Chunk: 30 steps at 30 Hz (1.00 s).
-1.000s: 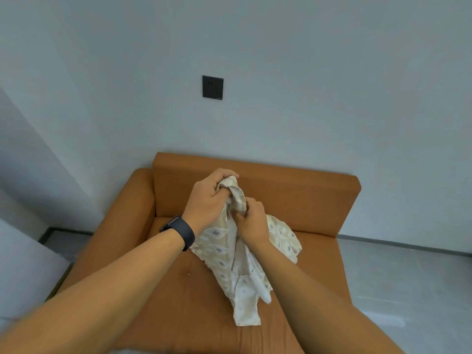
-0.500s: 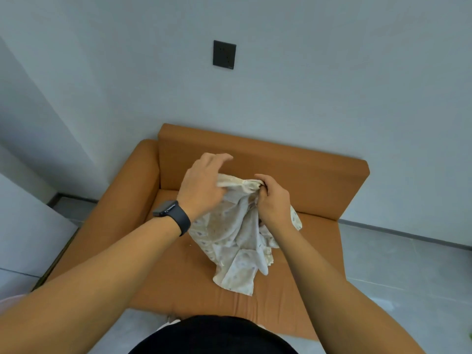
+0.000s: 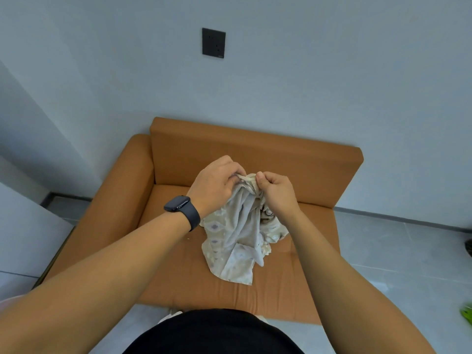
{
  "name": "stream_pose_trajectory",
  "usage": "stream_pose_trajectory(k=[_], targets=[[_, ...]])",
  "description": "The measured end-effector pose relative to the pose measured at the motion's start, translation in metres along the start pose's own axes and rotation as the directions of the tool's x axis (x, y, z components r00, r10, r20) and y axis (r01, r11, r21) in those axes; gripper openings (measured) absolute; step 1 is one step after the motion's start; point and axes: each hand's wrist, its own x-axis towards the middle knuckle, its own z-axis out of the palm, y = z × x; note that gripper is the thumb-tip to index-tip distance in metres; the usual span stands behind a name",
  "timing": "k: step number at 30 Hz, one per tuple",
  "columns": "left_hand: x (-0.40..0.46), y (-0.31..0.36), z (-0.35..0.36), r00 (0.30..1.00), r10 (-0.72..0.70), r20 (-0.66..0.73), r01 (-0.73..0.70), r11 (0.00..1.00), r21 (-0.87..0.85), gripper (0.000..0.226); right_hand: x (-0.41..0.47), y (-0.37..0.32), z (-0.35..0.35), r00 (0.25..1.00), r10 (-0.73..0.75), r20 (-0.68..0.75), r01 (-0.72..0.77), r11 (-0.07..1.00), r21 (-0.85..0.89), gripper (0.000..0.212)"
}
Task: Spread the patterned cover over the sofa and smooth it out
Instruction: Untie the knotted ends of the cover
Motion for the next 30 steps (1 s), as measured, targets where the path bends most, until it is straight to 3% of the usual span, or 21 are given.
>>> stream_pose_trajectory(k=[3,7,10,12,14,16,18,20,26,30], targets=[[0.003,0.002,-0.004,0.994,0.040,-0.099,-0.044,0.998,-0.040,0.021,0.017,-0.008,-0.008,0.996,0.084,0.012,-0.085,0.989,0.119,0.044],[0.006,0.012,-0.016,0.971,0.085,-0.222,-0.106,0.990,-0.088,0.023,0.052,-0.008,-0.018,0.965,0.206,-0.165,-0.192,0.977,0.095,0.044],[0.009,0.017,-0.024,0.960,0.024,-0.279,-0.060,0.991,-0.121,0.024,0.055,-0.018,-0.017,0.972,0.139,-0.187,-0.147,0.989,-0.032,0.043],[0.012,0.017,-0.027,0.968,-0.008,-0.252,-0.025,0.992,-0.125,0.024,0.043,-0.033,-0.011,0.975,-0.006,-0.223,-0.024,0.991,-0.132,0.023],[0.014,0.016,-0.030,0.976,-0.025,-0.218,-0.001,0.993,-0.117,0.023,0.022,-0.045,-0.002,0.933,-0.160,-0.321,0.115,0.981,-0.154,0.019],[0.015,0.016,-0.029,0.981,-0.047,-0.189,0.022,0.991,-0.133,0.023,-0.001,-0.044,0.009,0.924,-0.230,-0.306,0.201,0.972,-0.123,0.022],[0.016,0.018,-0.027,0.981,-0.080,-0.174,0.054,0.987,-0.152,0.024,-0.012,-0.033,0.024,0.973,-0.183,-0.142,0.165,0.978,-0.126,0.021],[0.018,0.023,-0.023,0.982,-0.098,-0.162,0.070,0.983,-0.168,0.024,-0.009,-0.017,0.035,0.986,-0.147,-0.082,0.131,0.975,-0.178,0.022],[0.029,0.034,-0.021,0.967,-0.138,-0.215,0.093,0.974,-0.206,0.022,0.018,0.011,0.042,0.963,-0.115,-0.244,0.059,0.973,-0.224,0.026],[0.038,0.040,-0.022,0.965,-0.131,-0.227,0.080,0.972,-0.221,0.022,0.030,0.006,0.038,0.916,-0.169,-0.363,0.074,0.962,-0.262,0.036]])
